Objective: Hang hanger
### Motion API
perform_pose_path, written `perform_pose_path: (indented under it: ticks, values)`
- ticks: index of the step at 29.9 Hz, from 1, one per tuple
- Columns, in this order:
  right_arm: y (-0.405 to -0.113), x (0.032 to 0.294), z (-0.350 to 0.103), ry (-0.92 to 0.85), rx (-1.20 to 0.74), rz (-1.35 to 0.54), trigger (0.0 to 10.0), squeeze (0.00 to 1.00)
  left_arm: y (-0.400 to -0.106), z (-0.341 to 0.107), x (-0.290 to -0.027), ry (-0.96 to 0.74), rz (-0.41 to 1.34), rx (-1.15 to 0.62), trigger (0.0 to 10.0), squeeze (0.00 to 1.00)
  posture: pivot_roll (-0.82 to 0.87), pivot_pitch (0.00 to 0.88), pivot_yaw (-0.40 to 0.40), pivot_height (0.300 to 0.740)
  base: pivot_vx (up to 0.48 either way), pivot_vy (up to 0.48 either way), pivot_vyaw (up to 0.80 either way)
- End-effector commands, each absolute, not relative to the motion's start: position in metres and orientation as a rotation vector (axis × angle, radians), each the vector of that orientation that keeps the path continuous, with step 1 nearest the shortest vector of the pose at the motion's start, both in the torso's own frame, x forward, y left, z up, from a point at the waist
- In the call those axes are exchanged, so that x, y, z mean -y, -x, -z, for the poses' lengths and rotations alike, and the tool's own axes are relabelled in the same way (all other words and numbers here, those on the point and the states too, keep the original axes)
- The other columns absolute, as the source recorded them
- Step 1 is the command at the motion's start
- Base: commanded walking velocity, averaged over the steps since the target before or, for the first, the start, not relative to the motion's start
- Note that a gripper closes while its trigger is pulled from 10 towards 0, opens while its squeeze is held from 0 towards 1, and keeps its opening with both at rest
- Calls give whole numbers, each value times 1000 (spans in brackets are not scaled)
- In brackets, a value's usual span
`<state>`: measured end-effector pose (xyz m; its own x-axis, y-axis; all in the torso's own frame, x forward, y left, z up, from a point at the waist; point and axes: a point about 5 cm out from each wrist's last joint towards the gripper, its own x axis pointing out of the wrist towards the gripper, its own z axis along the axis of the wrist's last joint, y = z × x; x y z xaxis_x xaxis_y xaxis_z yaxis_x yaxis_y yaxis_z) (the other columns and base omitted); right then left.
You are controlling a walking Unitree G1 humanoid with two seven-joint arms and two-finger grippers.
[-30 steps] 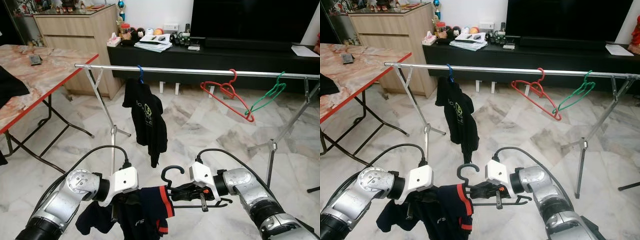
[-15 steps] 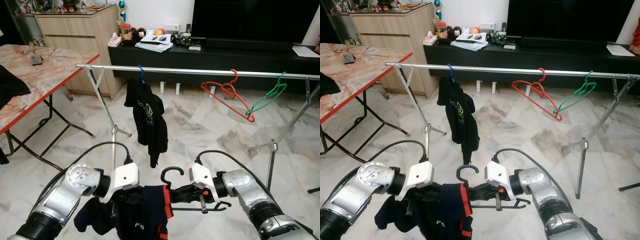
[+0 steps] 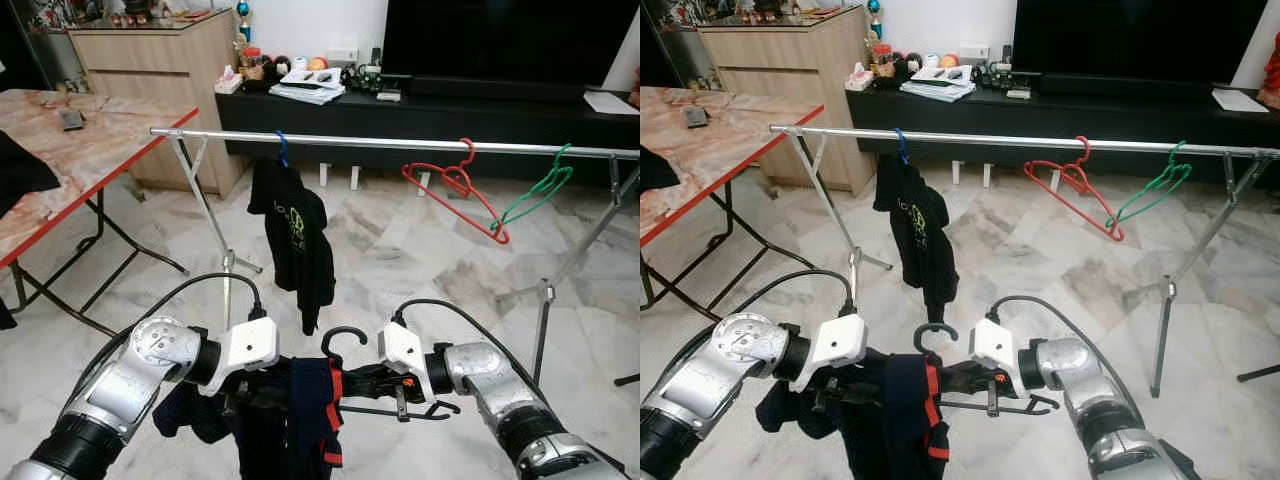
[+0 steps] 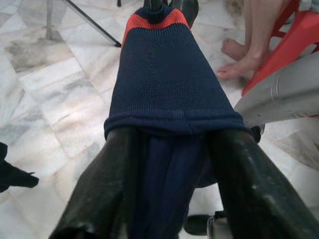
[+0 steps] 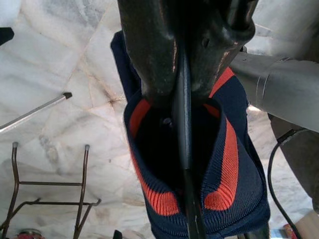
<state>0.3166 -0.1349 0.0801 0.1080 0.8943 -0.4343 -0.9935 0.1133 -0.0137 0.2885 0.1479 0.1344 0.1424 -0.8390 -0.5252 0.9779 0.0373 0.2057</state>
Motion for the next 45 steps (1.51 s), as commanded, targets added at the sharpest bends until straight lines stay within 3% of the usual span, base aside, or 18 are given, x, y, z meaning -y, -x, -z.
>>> perform_pose_path:
  ticks: [1,8,9,10,19,33,45]
  values:
    - [-317,138,-78,303,-351,-1386,0,0,-290,-147,-148,-595,1441,-250,10000,1000,95,39,32,740,0,0,0]
    - [-318,142,-76,298,-334,-1309,0,0,-293,-147,-146,-619,1406,-216,10000,1000,95,39,32,740,0,0,0]
    - [-319,142,-77,296,-326,-1291,0,0,-294,-147,-147,-635,1386,-201,10000,204,95,39,32,740,0,0,0]
    - [-320,143,-77,291,-318,-1267,0,0,-297,-146,-147,-652,1351,-188,10000,0,95,39,32,740,0,0,0]
    - [-328,148,-78,279,-266,-1085,0,0,-310,-154,-158,-676,1163,-101,10000,0,87,30,27,740,0,0,0]
    - [-356,154,-108,153,-64,-667,0,0,-323,-140,-164,-502,725,15,10000,0,85,5,15,740,0,0,0]
    - [-371,121,-149,16,94,-727,0,0,-333,-118,-140,-369,523,16,10000,0,96,0,-21,740,0,0,0]
